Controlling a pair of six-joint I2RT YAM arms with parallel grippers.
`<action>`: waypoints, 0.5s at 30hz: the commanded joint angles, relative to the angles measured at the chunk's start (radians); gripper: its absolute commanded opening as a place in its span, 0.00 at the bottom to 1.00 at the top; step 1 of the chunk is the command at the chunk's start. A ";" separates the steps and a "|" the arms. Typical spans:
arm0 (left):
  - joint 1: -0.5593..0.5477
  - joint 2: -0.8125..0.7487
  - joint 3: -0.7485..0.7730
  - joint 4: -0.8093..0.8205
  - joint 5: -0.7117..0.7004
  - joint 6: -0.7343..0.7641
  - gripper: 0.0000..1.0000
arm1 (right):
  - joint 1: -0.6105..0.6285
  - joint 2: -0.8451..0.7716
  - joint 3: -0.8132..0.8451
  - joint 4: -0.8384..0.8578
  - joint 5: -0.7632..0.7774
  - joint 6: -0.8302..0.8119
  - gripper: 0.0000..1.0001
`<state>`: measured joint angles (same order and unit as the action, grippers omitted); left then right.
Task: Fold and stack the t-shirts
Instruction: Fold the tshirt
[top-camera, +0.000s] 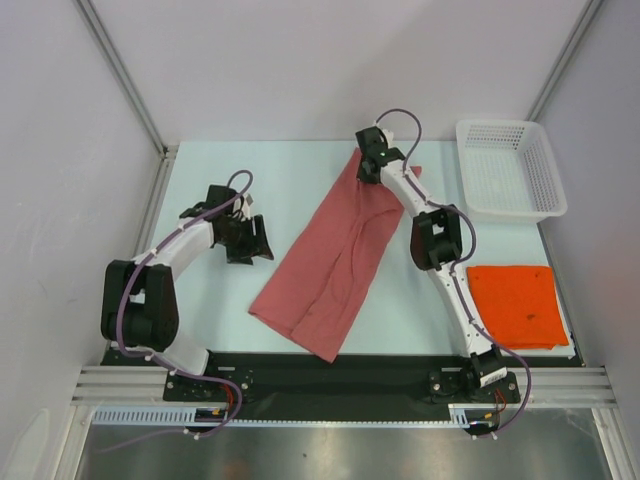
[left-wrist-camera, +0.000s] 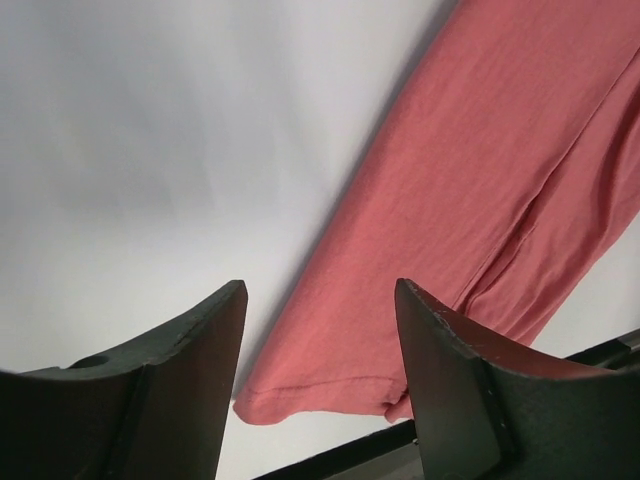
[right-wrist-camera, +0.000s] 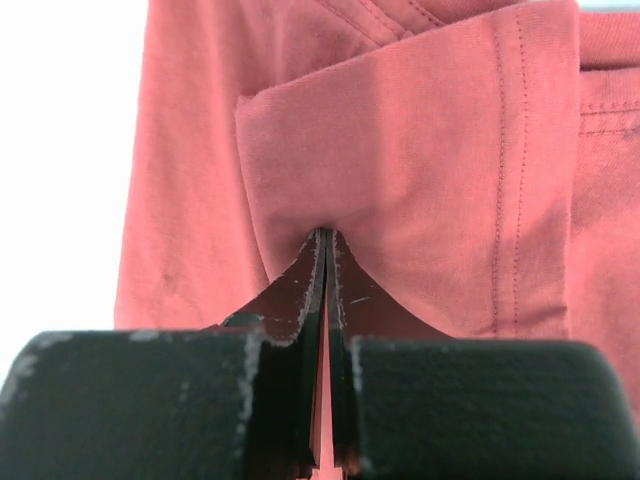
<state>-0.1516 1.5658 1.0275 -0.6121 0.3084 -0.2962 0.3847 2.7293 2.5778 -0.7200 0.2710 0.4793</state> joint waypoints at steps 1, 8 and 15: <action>0.017 -0.049 -0.033 0.006 -0.005 -0.014 0.67 | 0.075 0.125 0.048 0.060 -0.228 -0.022 0.00; 0.017 -0.007 -0.104 0.026 0.073 -0.038 0.70 | 0.123 0.176 0.093 0.212 -0.368 0.036 0.00; 0.015 -0.041 -0.184 0.025 0.080 -0.061 0.71 | 0.123 0.129 0.096 0.245 -0.392 0.039 0.00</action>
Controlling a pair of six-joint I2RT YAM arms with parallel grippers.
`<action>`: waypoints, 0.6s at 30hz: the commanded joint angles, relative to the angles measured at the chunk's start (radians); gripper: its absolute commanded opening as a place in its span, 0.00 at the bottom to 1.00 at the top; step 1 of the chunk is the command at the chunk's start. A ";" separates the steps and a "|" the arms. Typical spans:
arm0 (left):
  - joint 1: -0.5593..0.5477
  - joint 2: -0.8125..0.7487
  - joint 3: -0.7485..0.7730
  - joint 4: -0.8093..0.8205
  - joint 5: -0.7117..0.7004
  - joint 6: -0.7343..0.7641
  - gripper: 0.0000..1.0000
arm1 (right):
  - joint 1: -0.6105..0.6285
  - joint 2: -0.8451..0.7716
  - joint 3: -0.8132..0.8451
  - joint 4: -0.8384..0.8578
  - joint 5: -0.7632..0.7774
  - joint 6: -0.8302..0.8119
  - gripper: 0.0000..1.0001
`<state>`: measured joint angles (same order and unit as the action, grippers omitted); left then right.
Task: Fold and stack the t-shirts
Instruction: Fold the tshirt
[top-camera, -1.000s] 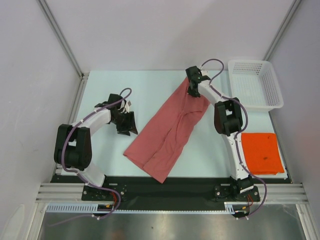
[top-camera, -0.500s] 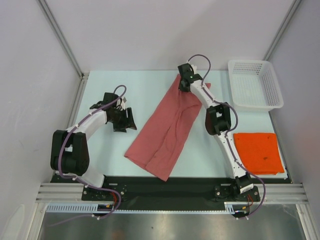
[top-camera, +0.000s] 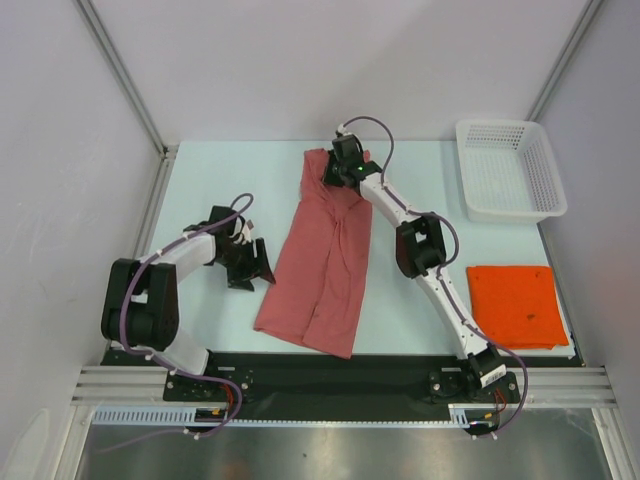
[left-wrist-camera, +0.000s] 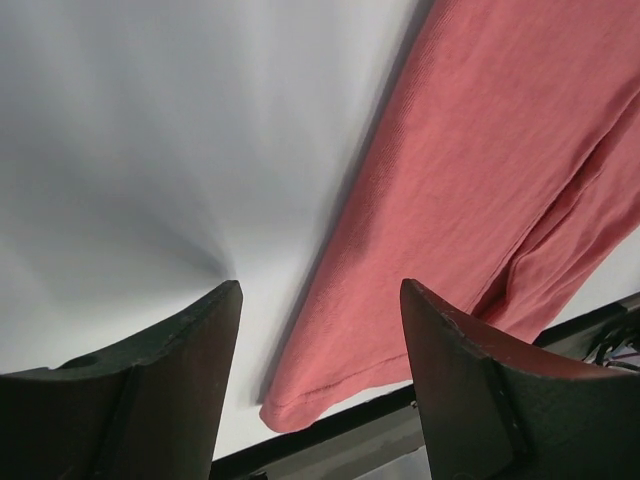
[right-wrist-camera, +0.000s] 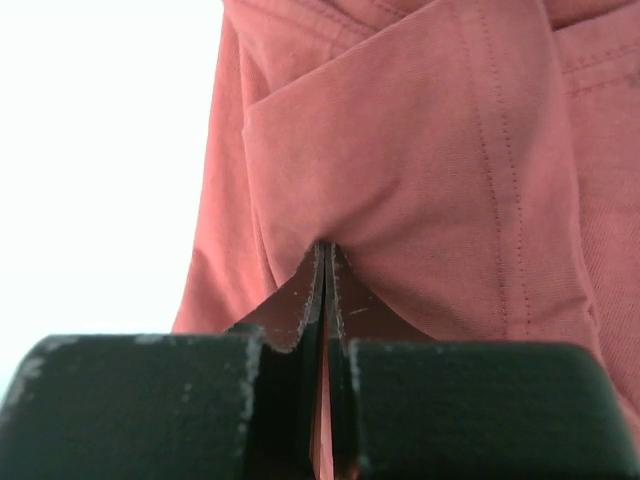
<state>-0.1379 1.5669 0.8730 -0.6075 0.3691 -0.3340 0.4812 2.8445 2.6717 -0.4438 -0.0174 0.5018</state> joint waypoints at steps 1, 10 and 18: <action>0.001 -0.050 -0.038 0.018 0.018 -0.025 0.71 | 0.020 -0.006 0.005 -0.036 -0.105 0.018 0.00; 0.001 -0.123 -0.138 0.008 -0.065 -0.115 0.71 | -0.007 -0.362 -0.155 -0.266 -0.039 -0.066 0.13; 0.001 -0.074 -0.169 0.005 0.013 -0.154 0.65 | -0.023 -0.776 -0.646 -0.316 -0.156 -0.120 0.34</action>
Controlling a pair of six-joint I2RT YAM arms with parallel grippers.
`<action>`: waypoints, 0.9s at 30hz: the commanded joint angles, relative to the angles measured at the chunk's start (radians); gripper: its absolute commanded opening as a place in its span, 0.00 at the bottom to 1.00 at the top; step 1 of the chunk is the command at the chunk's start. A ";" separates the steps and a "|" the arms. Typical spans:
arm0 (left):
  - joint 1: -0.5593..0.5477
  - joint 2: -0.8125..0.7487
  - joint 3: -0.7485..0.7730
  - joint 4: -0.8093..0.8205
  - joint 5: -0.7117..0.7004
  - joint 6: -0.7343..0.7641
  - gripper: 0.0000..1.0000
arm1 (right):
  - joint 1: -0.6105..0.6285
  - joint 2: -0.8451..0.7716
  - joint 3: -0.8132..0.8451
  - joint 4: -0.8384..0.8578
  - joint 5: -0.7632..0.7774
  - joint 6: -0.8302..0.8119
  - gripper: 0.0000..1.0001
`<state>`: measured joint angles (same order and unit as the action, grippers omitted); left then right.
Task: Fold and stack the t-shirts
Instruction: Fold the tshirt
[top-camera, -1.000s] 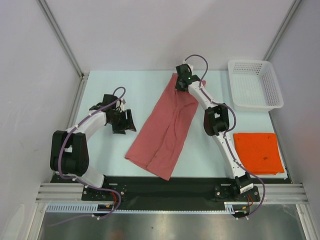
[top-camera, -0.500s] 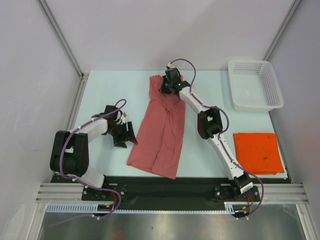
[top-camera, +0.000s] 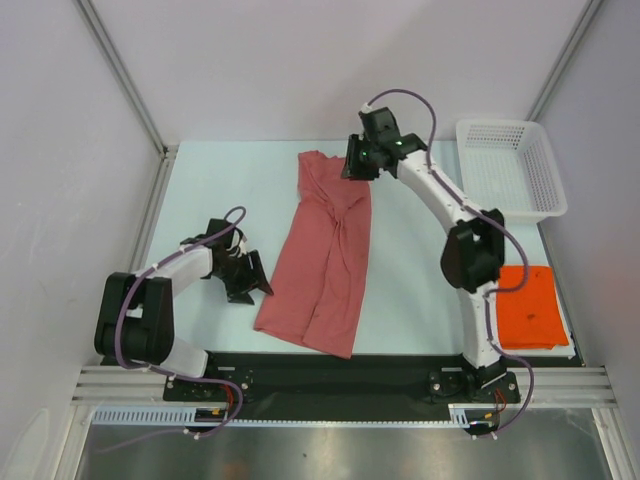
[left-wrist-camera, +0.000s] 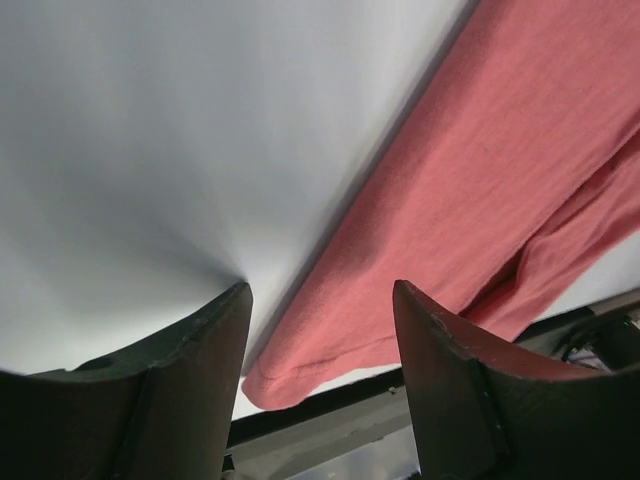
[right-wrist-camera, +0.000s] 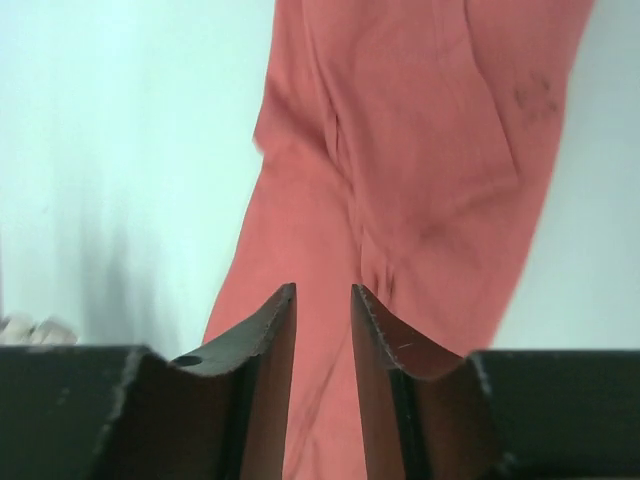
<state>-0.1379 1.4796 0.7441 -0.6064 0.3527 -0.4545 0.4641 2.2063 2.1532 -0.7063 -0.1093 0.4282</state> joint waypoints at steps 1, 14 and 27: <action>0.001 0.005 -0.055 0.022 0.040 -0.052 0.65 | -0.007 -0.173 -0.185 -0.042 -0.084 -0.048 0.35; -0.101 -0.110 -0.192 0.040 0.029 -0.194 0.49 | 0.106 -0.756 -1.231 0.229 -0.429 0.073 0.47; -0.335 -0.324 -0.364 0.163 0.059 -0.455 0.23 | 0.142 -1.088 -1.682 0.401 -0.527 0.277 0.55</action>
<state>-0.4503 1.2385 0.4290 -0.4286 0.4583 -0.8211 0.5919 1.1362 0.4961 -0.3508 -0.6003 0.6785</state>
